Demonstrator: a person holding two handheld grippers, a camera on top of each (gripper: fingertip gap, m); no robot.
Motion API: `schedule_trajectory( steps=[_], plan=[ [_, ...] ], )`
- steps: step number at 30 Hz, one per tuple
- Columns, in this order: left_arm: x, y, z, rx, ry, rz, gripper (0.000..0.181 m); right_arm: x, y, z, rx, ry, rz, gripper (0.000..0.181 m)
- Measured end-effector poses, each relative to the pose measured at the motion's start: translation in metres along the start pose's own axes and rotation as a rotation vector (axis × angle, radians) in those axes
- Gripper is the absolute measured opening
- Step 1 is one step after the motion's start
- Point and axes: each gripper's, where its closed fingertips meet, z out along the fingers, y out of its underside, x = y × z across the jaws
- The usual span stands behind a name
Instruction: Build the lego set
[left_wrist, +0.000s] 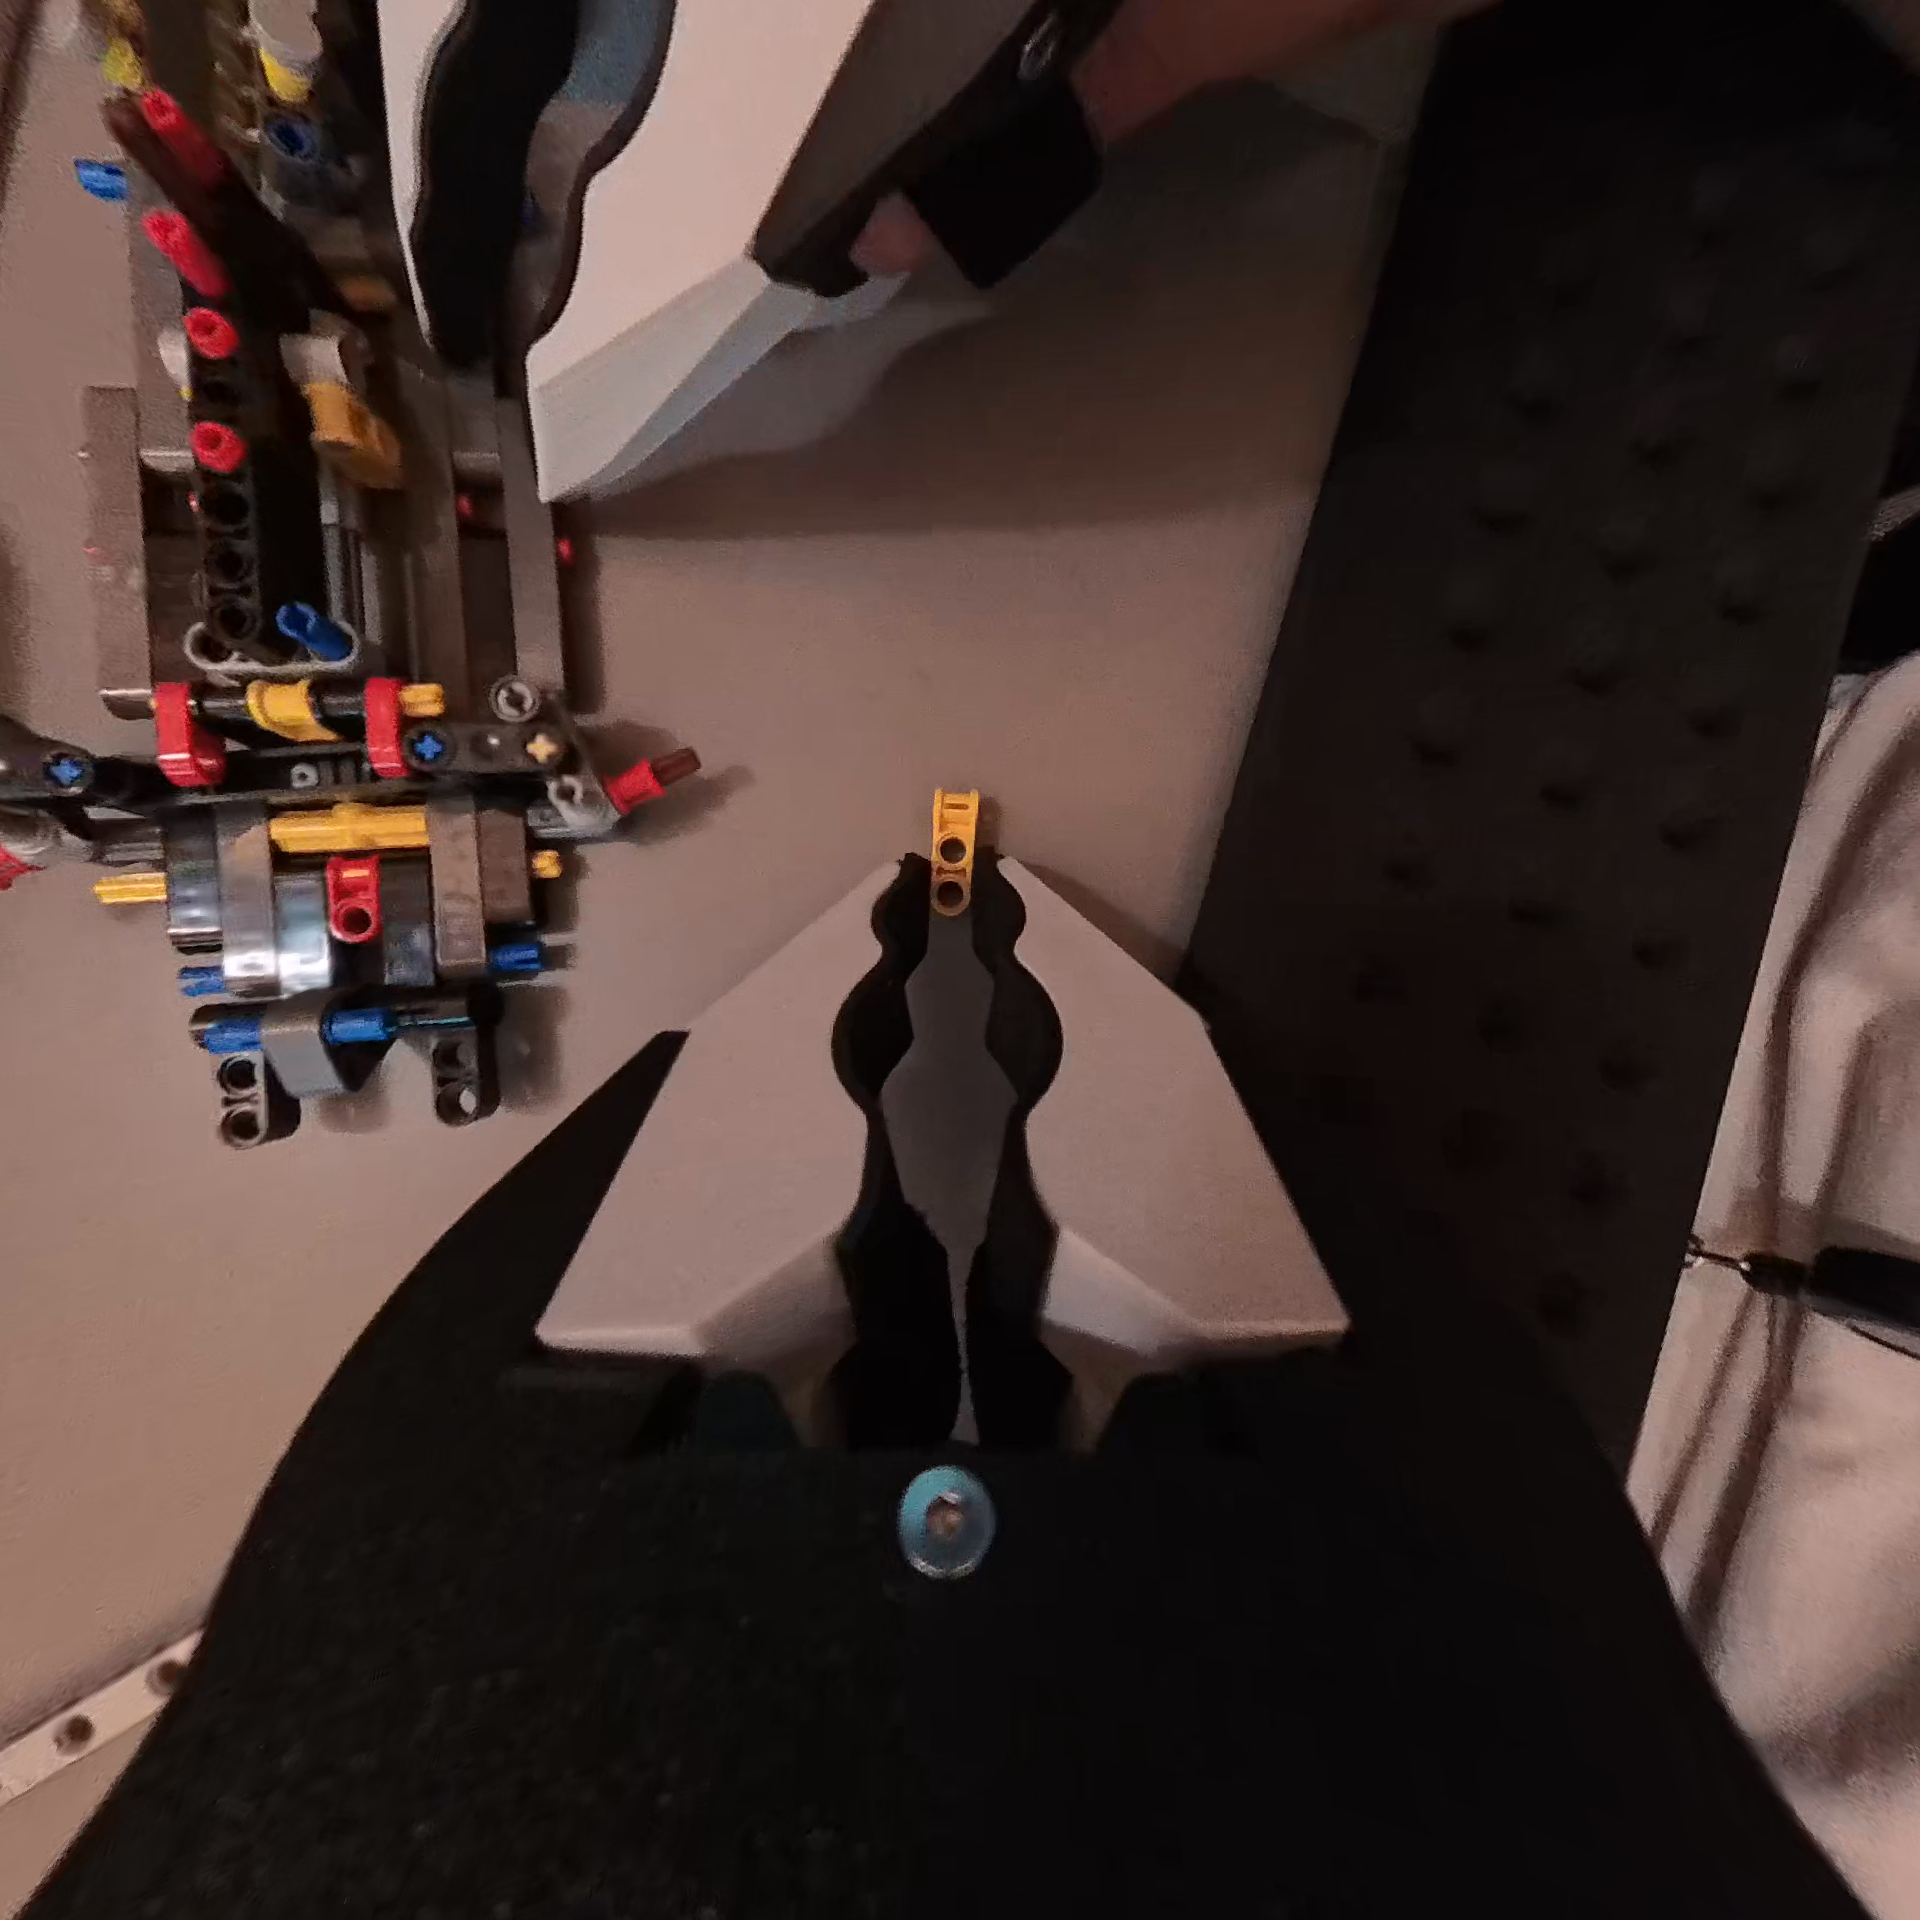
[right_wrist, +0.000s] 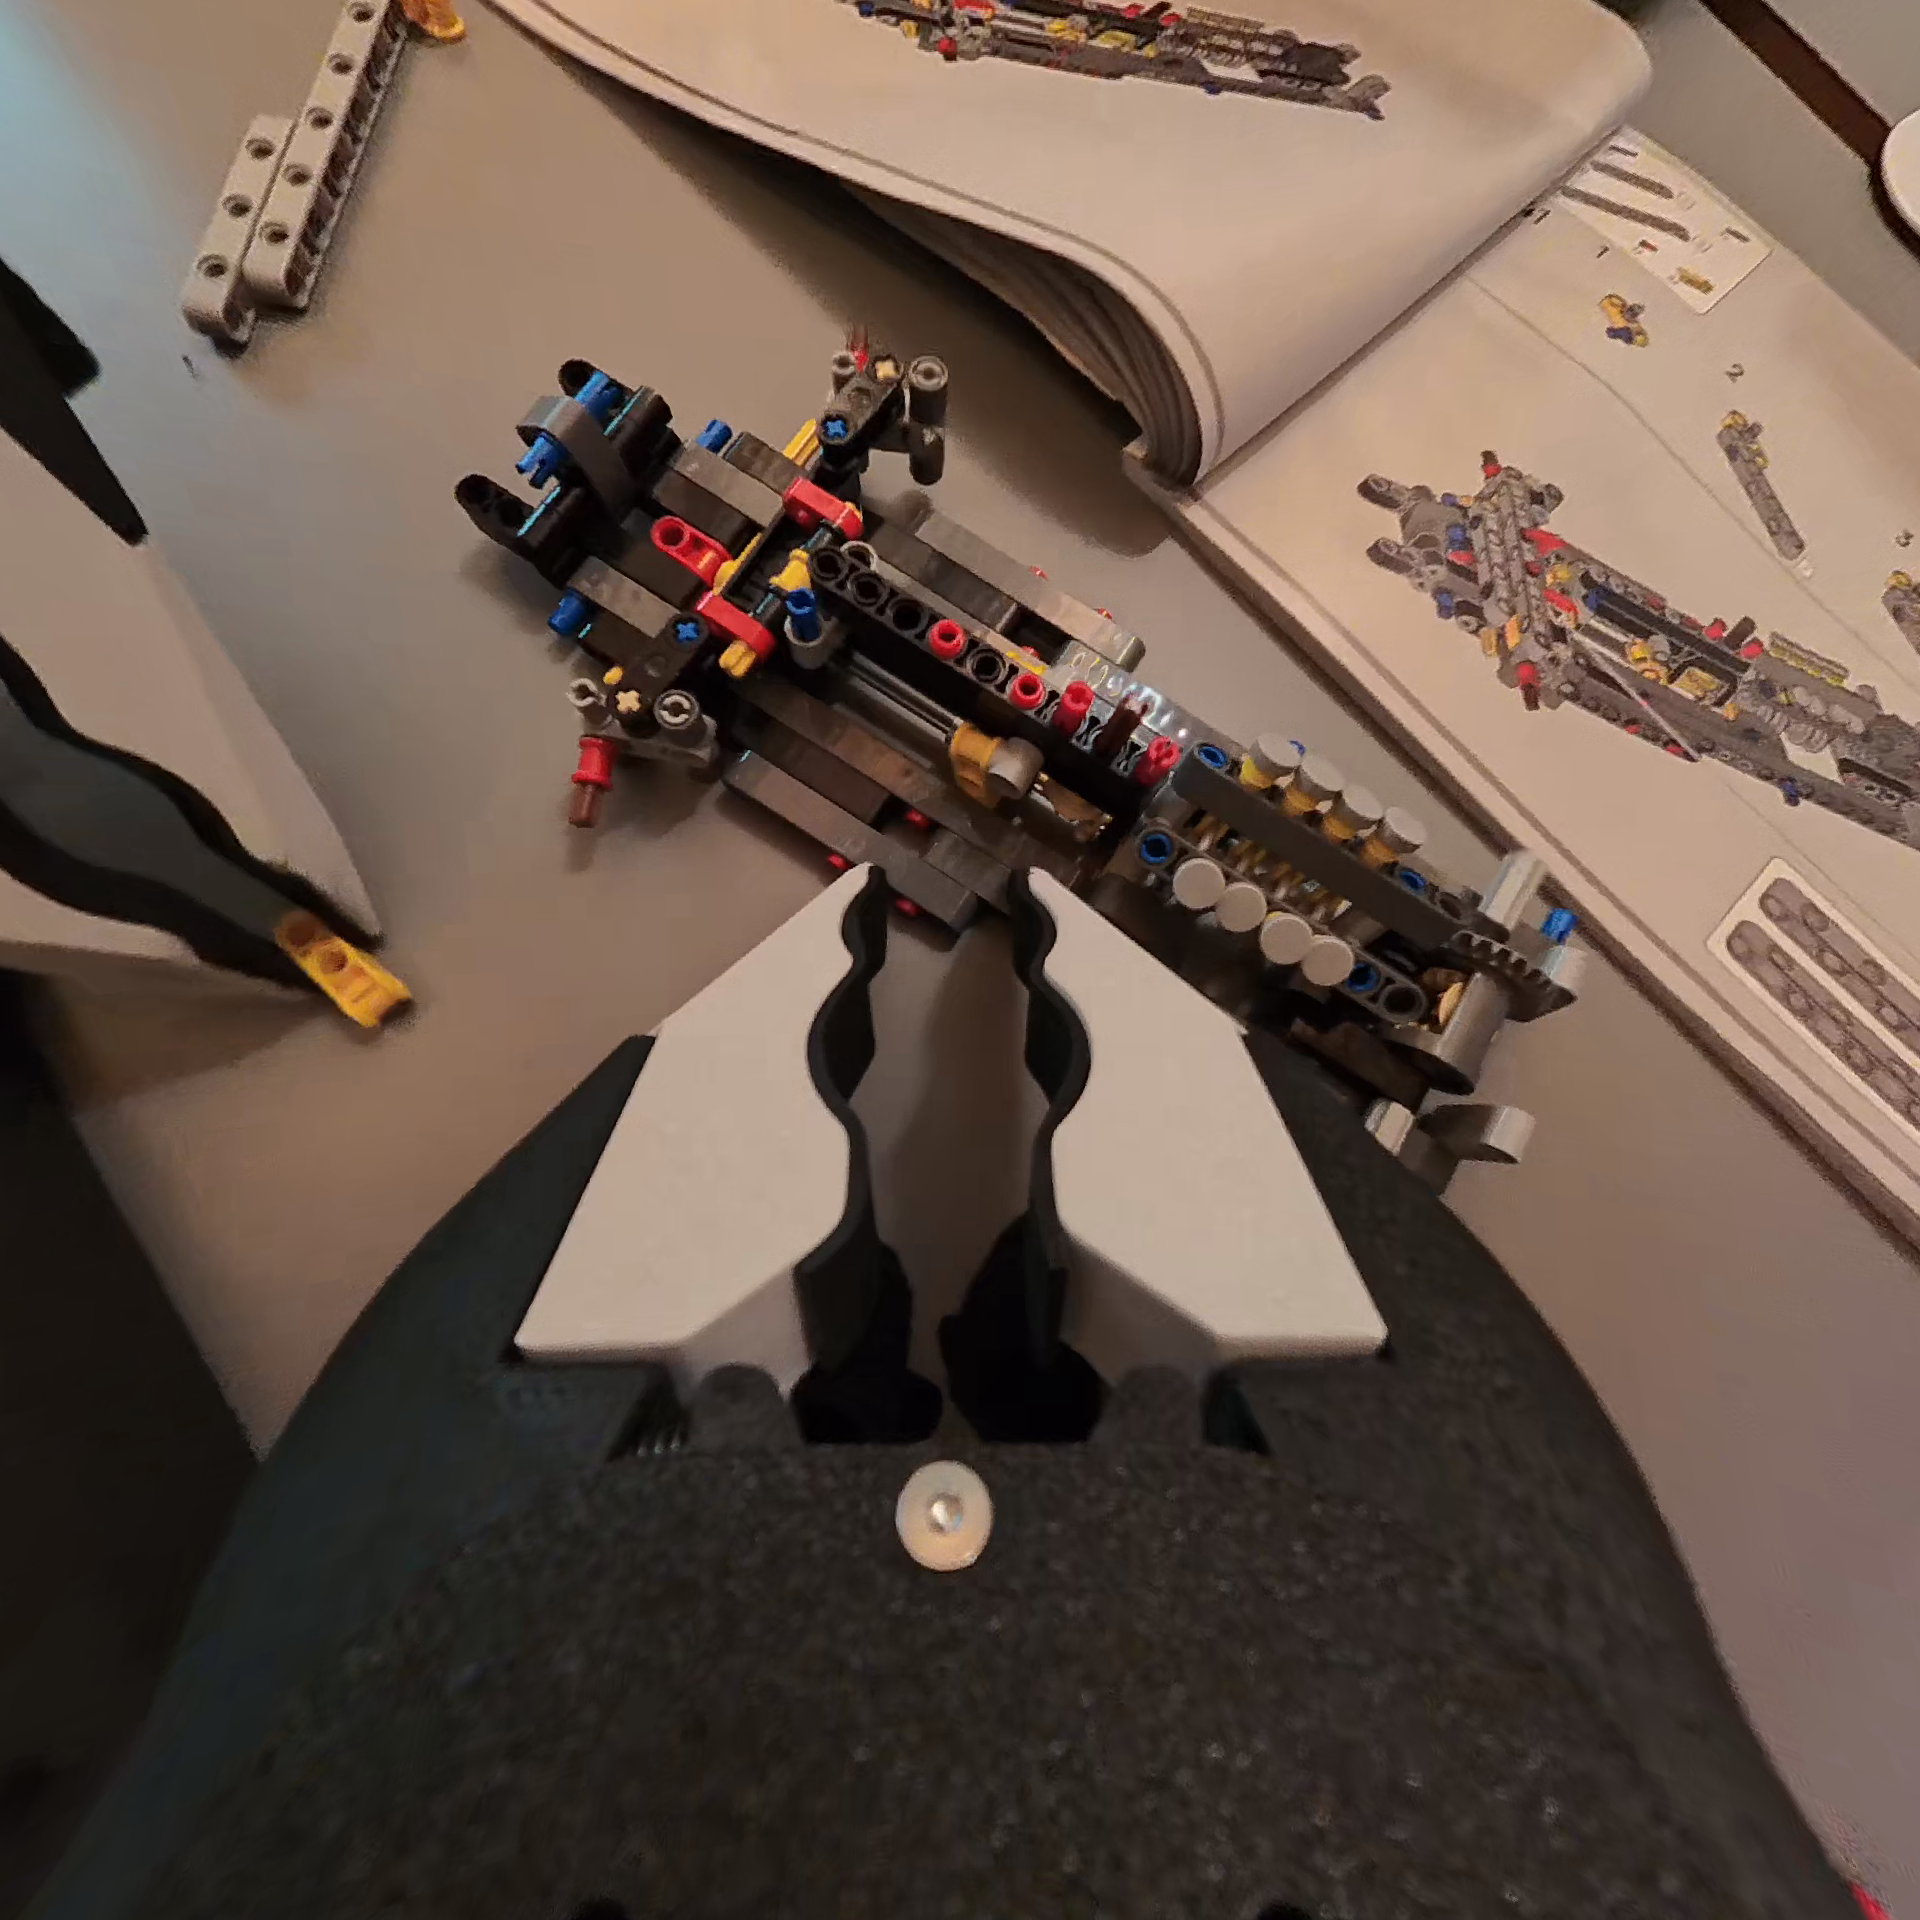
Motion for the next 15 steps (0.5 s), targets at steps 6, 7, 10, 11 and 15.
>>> schedule_trajectory(
  steps=[6,7,10,11,15],
  plan=[
    [-0.010,-0.009,0.003,0.034,-0.055,-0.055,0.028,-0.007,-0.006,-0.001,0.074,-0.059,0.064,0.029],
    [-0.013,-0.009,-0.002,0.053,-0.068,-0.076,0.033,-0.008,-0.005,-0.003,0.090,-0.065,0.079,0.030],
    [-0.042,0.007,-0.037,0.136,-0.142,-0.157,0.034,-0.004,-0.007,-0.013,0.126,-0.042,0.098,0.030],
    [-0.061,0.018,-0.054,0.151,-0.196,-0.186,0.034,-0.002,-0.012,-0.017,0.159,-0.038,0.108,0.030],
    [-0.143,0.077,-0.112,0.092,-0.423,-0.104,0.022,0.001,-0.019,-0.023,0.213,-0.067,0.153,0.030]
  ],
)
